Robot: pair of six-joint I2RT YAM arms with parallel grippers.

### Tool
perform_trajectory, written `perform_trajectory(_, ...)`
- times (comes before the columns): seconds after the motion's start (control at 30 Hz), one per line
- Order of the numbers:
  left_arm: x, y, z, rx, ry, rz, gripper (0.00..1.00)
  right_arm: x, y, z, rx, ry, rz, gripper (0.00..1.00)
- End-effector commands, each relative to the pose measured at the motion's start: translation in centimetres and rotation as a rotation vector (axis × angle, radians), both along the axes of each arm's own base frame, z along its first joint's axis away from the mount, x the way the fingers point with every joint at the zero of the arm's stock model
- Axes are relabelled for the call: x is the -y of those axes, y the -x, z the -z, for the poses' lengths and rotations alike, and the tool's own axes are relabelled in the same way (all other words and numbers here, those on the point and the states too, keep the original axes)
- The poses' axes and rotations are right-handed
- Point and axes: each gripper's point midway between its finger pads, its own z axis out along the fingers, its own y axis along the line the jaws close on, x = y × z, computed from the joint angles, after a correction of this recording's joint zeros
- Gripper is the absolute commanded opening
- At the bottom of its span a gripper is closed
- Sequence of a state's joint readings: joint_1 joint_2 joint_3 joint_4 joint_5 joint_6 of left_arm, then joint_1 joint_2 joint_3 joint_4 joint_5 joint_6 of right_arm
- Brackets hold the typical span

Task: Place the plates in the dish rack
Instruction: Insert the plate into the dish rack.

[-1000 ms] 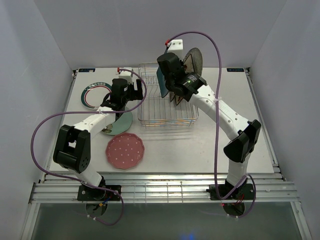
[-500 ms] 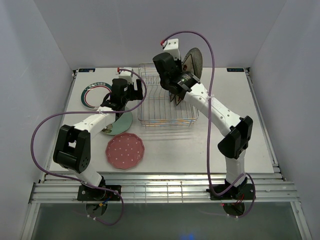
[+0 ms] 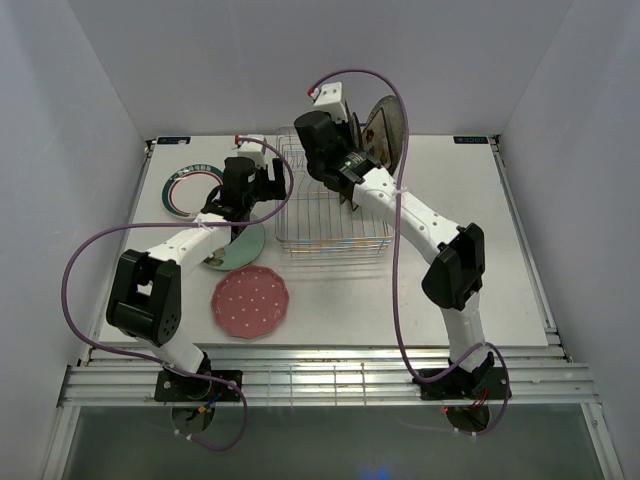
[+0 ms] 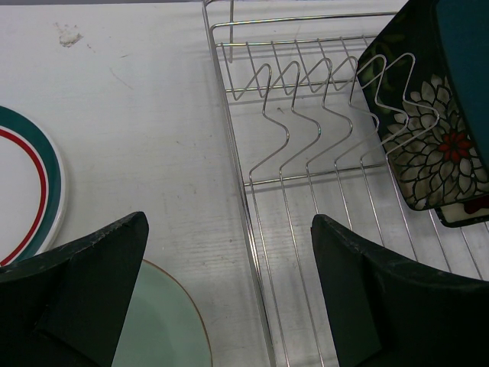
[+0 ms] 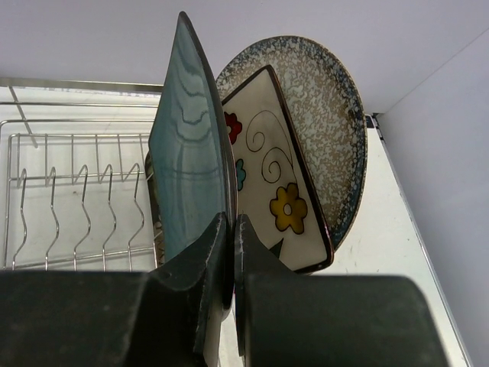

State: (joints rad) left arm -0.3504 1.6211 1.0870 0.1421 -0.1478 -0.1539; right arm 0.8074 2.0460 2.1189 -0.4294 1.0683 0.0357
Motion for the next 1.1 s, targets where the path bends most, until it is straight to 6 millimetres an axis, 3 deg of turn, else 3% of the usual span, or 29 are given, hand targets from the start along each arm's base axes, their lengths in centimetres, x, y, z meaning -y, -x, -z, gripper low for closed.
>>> perform_trajectory(0.0,-0.3,0.1,-3.6,0.075,0.022,-0.002,0.98,1.1,-0.4,-7.0,0.212,-0.161,0.098,0.08)
perform_trajectory(0.57,-0.2,-0.2,-3.0,0.064,0.015,-0.006,0.98,1.1,-4.2,-2.8,0.16,-0.167,0.073,0.08)
perform_trajectory(1.07,-0.2,-0.2,-3.0,0.064,0.014,-0.004,0.98,0.0,-5.5,-0.2,0.134,-0.182,0.042,0.08)
